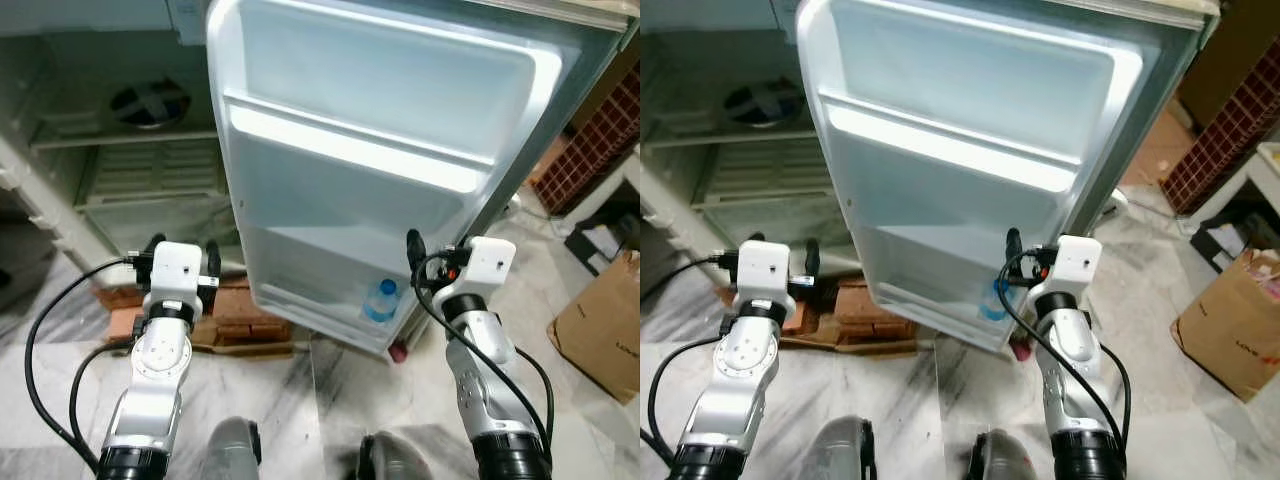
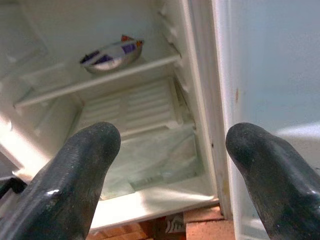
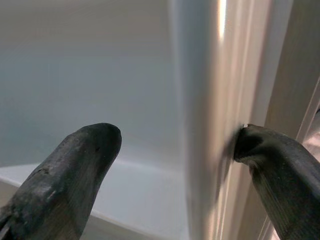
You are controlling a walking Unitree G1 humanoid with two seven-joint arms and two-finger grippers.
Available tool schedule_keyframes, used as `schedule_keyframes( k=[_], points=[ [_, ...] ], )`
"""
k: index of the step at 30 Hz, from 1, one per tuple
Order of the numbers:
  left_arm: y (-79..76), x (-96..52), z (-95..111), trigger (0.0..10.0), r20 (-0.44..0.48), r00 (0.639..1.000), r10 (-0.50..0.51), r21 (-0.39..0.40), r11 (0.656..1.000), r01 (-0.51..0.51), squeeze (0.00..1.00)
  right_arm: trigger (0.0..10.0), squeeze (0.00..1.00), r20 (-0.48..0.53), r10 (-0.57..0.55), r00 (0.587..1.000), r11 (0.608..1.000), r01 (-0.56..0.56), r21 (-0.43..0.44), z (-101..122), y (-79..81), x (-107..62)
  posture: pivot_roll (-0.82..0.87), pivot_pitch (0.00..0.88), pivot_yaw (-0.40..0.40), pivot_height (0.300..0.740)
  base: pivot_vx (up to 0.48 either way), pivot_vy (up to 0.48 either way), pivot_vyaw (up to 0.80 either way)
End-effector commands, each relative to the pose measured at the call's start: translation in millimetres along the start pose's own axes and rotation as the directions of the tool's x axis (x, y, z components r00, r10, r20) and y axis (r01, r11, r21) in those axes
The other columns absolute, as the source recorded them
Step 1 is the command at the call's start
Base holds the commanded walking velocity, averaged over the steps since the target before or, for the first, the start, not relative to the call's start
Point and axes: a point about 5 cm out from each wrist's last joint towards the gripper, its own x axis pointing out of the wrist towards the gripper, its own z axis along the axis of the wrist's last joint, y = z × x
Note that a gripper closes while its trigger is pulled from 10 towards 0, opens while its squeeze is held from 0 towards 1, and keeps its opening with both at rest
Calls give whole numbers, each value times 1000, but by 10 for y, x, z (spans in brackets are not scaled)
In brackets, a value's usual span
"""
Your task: Restocking fridge
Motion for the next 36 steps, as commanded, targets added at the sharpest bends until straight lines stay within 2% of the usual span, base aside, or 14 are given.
schedule_keyframes(
  k=[1, 8, 11, 14, 19, 23, 26, 28, 32, 33, 34, 36],
  points=[
    [-32, -27, -30, 10000, -11, 1000, -14, -6, 1000, 14, 0, 10000, 0, 37, 51, 998, 999, -51, -8, 98, 68, 27, 86, 16, -54, 740, 0, 0, 0],
    [-24, -34, -43, 10000, -18, 1000, -1, -6, 1000, 1, 0, 10000, 0, -17, 76, 997, 996, -76, -44, 10, 116, 3, 92, 14, -61, 740, 0, 0, 0],
    [-24, -38, -49, 10000, -22, 1000, 1, 9, 1000, -1, 0, 10000, 0, 2, 123, 992, 992, -122, -32, 34, 149, 0, 93, 13, -63, 740, 0, 0, 0],
    [-23, -36, -47, 10000, -19, 1000, 0, 17, 1000, 0, 0, 10000, 0, 25, 119, 993, 993, -118, -30, 70, 154, 2, 93, 12, -63, 740, 0, 0, 0],
    [-27, -27, -40, 10000, -18, 1000, -7, 13, 1000, 7, 0, 10000, 0, 30, 123, 992, 992, -123, -17, 86, 175, 14, 94, 14, -62, 740, 0, -386, 0],
    [-26, -29, -42, 10000, -20, 1000, -8, 10, 1000, 9, 0, 10000, 0, 13, 157, 987, 987, -158, 18, 57, 202, 6, 93, 16, -61, 740, 0, -416, 0],
    [-33, -28, -46, 10000, -22, 1000, -10, 7, 1000, 10, 0, 10000, 0, -39, 261, 965, 963, -257, 81, -25, 294, -32, 93, 17, -59, 740, 0, -425, 0],
    [-44, -27, -45, 10000, -21, 1000, -13, 6, 1000, 13, 0, 10000, 0, -57, 364, 930, 928, -356, 113, -62, 388, -81, 92, 17, -59, 740, 0, -428, 0],
    [-54, -27, -40, 10000, -19, 1000, -18, 0, 1000, 18, 0, 10000, 0, -93, 547, 832, 828, -521, 207, -114, 525, -202, 95, 18, -60, 740, 0, -431, 0],
    [-52, -27, -42, 10000, -19, 1000, -17, 0, 1000, 17, 0, 10000, 0, -105, 603, 791, 789, -571, 224, -124, 550, -244, 95, 17, -61, 740, 0, -435, 0],
    [-51, -27, -44, 10000, -21, 1000, -16, 0, 1000, 16, 0, 10000, 0, -121, 671, 731, 734, -633, 247, -137, 574, -300, 95, 17, -61, 740, 0, -431, 0],
    [-53, -28, -45, 10000, -22, 1000, -15, 0, 1000, 15, 0, 10000, 0, -143, 723, 676, 684, -670, 289, -156, 574, -350, 96, 17, -62, 740, 0, -433, 0]
  ],
)
